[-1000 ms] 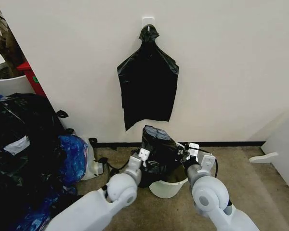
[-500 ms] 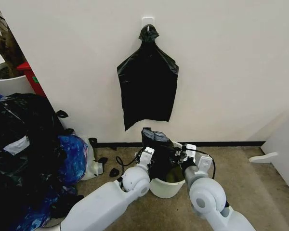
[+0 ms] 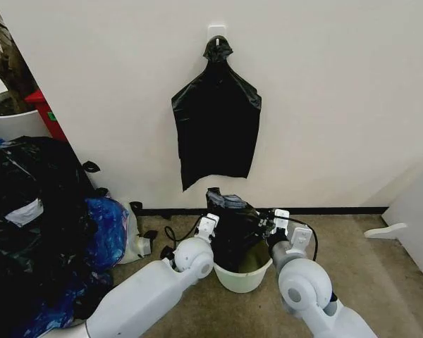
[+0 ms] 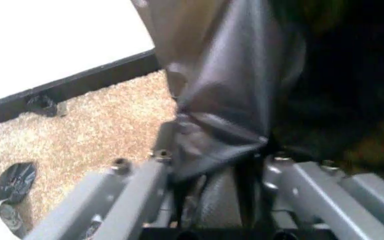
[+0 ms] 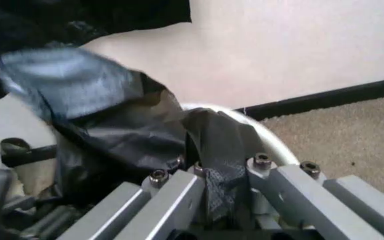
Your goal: Place the garbage bag over the trash bin.
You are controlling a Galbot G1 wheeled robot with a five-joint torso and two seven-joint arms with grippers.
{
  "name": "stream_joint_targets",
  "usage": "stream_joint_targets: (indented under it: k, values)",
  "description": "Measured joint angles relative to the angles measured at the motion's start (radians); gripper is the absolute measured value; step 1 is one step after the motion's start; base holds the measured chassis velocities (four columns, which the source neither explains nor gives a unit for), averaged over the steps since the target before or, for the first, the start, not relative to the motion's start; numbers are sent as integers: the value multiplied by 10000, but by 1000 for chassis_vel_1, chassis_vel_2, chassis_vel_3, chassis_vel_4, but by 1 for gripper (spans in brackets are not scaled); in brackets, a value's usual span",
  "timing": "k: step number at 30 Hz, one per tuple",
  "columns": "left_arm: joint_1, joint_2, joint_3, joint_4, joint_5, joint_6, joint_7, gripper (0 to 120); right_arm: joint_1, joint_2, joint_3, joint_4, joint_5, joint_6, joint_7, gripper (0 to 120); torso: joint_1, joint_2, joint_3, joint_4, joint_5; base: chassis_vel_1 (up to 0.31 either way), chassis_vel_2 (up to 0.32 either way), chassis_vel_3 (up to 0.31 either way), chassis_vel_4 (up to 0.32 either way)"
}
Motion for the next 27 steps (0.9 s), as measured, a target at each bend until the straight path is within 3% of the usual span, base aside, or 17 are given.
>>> stream_joint_targets:
  k: [1, 3, 6, 15, 20, 22, 27]
  values:
    - [122, 119, -212, -115, -62, -172, 112, 15, 0, -23, 7, -11, -84, 67, -29, 0, 0, 0, 0, 0, 1, 0, 0, 0, 0]
    - [207, 211, -371, -191, -75, -316, 220, 12, 1, -39, 32, -36, -148, 115, -64, 0, 0, 0, 0, 0, -1, 0, 0, 0, 0]
    - [720, 814, -1195, -719, -56, -1180, 1191, 5, 16, -157, 306, -209, -297, 322, -185, 0, 0, 0, 0, 3, 1, 0, 0, 0, 0]
    - [2219, 1877, -2859, -1718, 666, -3114, 3465, 5, -206, -410, 194, -27, -462, 781, -559, 0, 0, 0, -1, 4, 0, 0, 0, 0, 0]
    - [2694, 1985, -3310, -1930, 869, -3485, 3611, 5, -932, -700, -131, 645, -996, 934, -724, 0, -1, 0, -1, 1, 1, 0, 0, 0, 0]
    - [2943, 2045, -3514, -2091, 1008, -3597, 3616, 5, -1577, -1048, -441, 1219, -1998, 1165, -1031, 10, -1, 0, -1, 1, 3, 0, 0, 0, 0]
    - [3189, 2077, -3715, -2288, 1126, -3612, 3618, 5, -2211, -1484, -744, 1702, -3594, 1498, -1467, 22, -2, 0, -2, 0, 2, 0, 0, 0, 0]
